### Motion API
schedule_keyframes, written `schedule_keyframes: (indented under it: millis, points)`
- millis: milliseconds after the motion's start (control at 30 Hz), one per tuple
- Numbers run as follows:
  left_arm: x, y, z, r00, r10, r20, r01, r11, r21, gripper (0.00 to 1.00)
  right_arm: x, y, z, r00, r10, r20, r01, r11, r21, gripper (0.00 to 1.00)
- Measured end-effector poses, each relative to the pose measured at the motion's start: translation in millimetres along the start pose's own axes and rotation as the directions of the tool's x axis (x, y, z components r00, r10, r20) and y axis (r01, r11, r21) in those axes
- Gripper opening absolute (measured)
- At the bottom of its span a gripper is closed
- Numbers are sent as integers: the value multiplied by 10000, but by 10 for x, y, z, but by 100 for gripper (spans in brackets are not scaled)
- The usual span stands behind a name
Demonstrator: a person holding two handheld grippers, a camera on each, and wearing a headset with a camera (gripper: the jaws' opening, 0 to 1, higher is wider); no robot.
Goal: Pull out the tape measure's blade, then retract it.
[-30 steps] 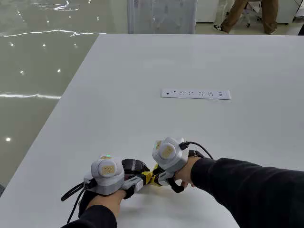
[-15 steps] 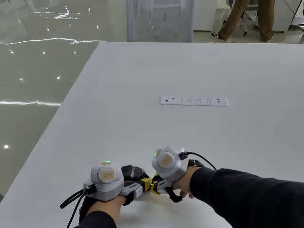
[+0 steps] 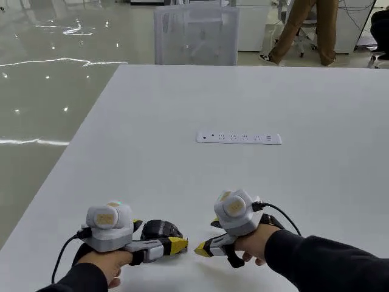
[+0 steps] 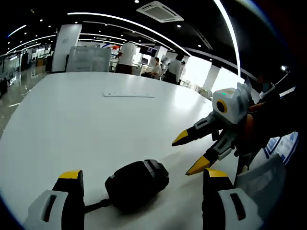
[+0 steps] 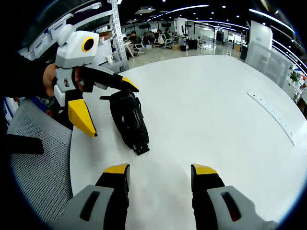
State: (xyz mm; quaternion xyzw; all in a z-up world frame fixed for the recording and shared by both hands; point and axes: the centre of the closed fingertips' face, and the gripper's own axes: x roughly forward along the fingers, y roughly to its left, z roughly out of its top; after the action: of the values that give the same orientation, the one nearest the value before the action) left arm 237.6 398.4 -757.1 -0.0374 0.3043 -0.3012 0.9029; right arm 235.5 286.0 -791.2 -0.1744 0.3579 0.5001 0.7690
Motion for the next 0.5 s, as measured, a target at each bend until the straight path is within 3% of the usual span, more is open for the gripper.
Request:
schedule_keyframes:
  millis: [33,67,200,233,267,400,500]
  points:
    - [-52,26,-26,9998,-37,-195,41,9997,223,99,-62,-15,-13,9999,-73,144,72,10000,65,50]
    - [-88,66,7,10000,-59,-68,62,9993,356,100,-153,-50,-33,9991,-205,366,202,9997,104,51]
    - [-249,204,7,9992,-323,-253,336,9981,522,100,-445,-170,-124,9952,-654,729,646,9978,125,58]
    - [-320,213,-60,9957,-561,-733,600,9969,518,100,-556,-210,-150,9928,-827,867,814,9965,191,59]
    - [-348,230,-63,9953,-639,-729,674,9966,477,100,-631,-239,-171,9908,-936,974,915,9955,261,60]
    - [-513,331,-14,9980,-612,-175,623,9955,709,100,-913,-358,-341,9832,-1395,1175,1347,9897,478,65]
    - [-632,427,-18,9992,-382,85,374,9960,817,100,-1133,-358,-504,9789,-1637,1225,1596,9863,428,69]
